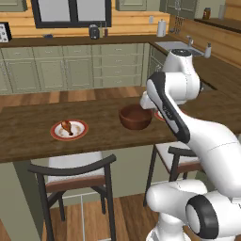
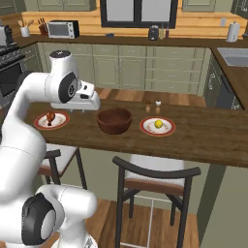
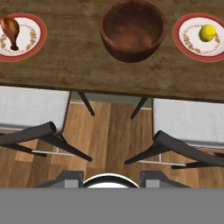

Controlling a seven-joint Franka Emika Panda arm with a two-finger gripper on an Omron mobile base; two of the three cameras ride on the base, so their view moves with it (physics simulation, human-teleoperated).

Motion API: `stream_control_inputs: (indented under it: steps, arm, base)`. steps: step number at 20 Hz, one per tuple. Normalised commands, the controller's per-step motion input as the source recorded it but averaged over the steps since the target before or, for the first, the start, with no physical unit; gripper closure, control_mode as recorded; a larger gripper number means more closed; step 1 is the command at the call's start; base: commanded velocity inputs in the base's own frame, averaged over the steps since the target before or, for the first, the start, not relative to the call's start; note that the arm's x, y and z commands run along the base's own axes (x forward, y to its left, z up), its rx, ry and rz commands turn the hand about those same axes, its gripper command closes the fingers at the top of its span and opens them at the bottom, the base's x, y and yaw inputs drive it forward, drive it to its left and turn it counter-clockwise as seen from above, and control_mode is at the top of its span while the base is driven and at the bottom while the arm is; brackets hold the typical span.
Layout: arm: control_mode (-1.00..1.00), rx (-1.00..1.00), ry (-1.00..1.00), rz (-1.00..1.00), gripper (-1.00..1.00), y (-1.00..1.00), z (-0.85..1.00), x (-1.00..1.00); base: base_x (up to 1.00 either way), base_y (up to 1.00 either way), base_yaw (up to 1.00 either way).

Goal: Pick the chicken drumstick and lemon from their plates and place them in the bowl. Then put the bowl in the fridge.

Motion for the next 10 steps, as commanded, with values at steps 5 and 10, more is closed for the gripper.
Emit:
stream_control_inputs:
  steps: [5, 10]
  arm:
    - [-1.00, 0.00, -0.10, 0.04, -1.00, 0.47, -0.04, -0.67]
    - [-1.00, 0.00, -0.05, 0.17, -1.00, 1.00, -0.13, -0.79]
  base:
    - [0.00, 0.00, 0.00]
    - [0.00, 0.00, 0.00]
